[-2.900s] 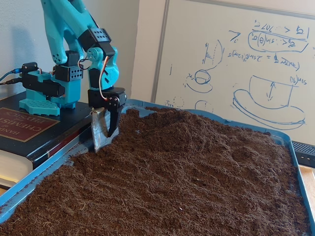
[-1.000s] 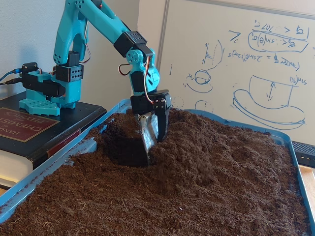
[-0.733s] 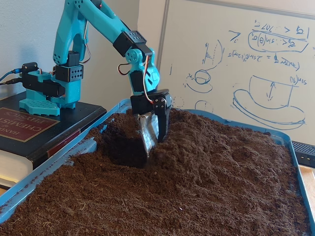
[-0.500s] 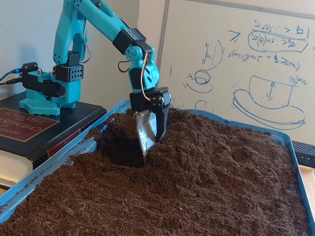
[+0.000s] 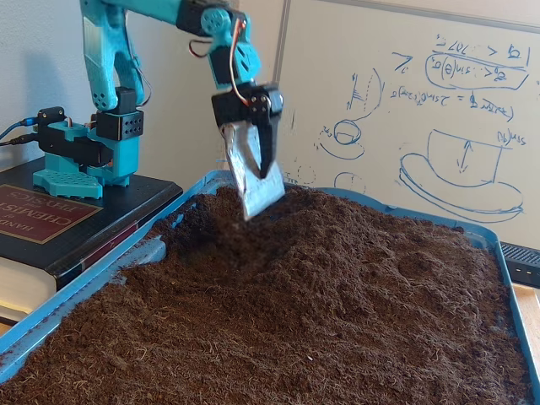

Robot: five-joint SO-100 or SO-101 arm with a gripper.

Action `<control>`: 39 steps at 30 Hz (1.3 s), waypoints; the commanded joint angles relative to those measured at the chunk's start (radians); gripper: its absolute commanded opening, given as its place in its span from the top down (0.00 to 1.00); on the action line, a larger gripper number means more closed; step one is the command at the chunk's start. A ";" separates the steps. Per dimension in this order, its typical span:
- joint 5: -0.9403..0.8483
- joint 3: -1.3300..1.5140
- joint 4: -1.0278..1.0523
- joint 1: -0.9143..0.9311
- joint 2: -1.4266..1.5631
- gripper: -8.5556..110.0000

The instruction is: Build a berm.

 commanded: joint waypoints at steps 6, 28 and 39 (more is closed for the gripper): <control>-0.012 0.232 0.175 -0.006 0.298 0.92; -0.353 0.499 0.101 0.330 0.523 0.93; -0.370 0.410 -0.186 0.440 0.140 0.93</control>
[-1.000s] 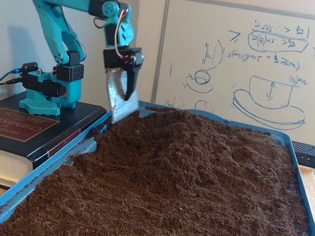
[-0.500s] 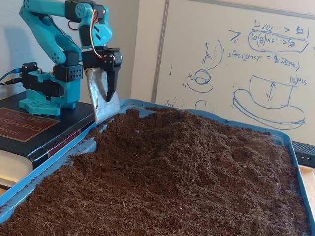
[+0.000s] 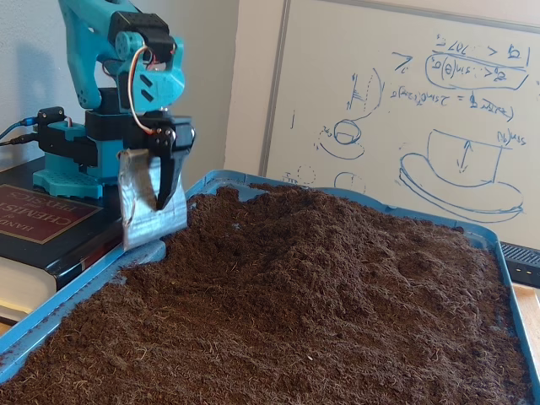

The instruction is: Build a berm.

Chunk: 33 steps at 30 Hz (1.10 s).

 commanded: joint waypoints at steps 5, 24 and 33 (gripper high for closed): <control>-0.008 -0.163 -0.152 0.003 -0.229 0.93; -0.319 -0.331 -0.156 0.084 -0.492 0.93; -0.302 -0.314 -0.008 0.094 -0.304 0.93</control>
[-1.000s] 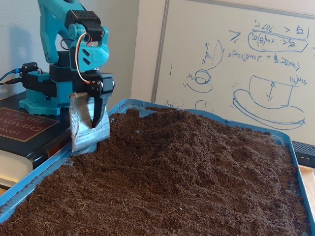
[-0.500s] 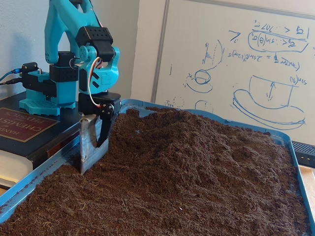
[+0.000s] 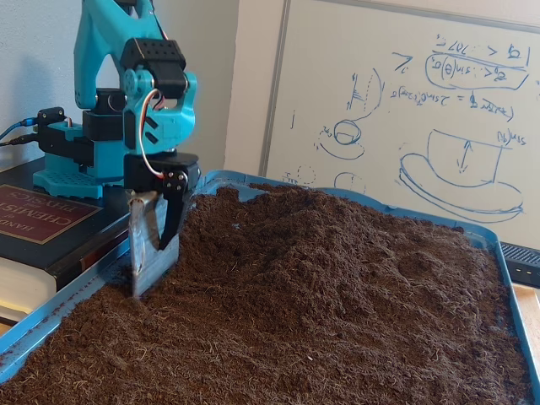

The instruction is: Build a berm.

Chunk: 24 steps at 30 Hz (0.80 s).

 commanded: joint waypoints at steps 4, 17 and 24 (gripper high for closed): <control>-0.005 -0.041 0.063 0.018 0.149 0.93; -0.006 -0.025 0.061 0.067 0.080 0.93; -0.006 -0.057 0.012 0.066 -0.066 0.93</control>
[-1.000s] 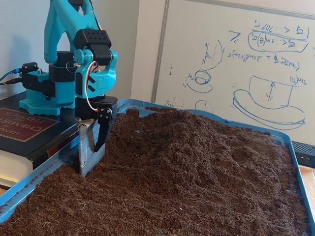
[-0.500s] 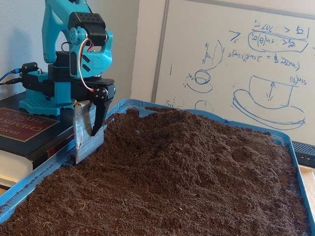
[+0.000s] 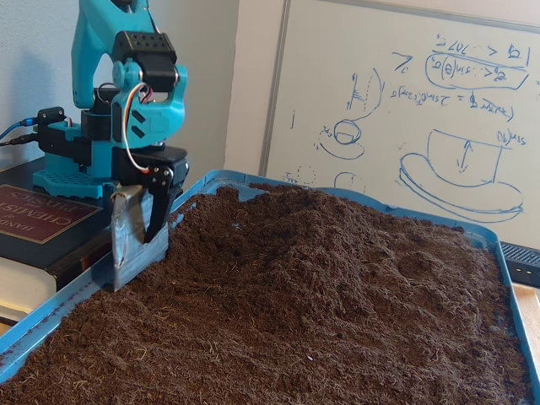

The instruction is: Build a berm.

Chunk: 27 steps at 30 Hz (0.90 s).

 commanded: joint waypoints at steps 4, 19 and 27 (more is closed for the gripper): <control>-0.006 -0.069 -0.117 0.008 -0.084 0.92; 0.009 -0.319 -0.296 -0.002 -0.341 0.92; 0.009 -0.468 -0.296 -0.011 -0.397 0.92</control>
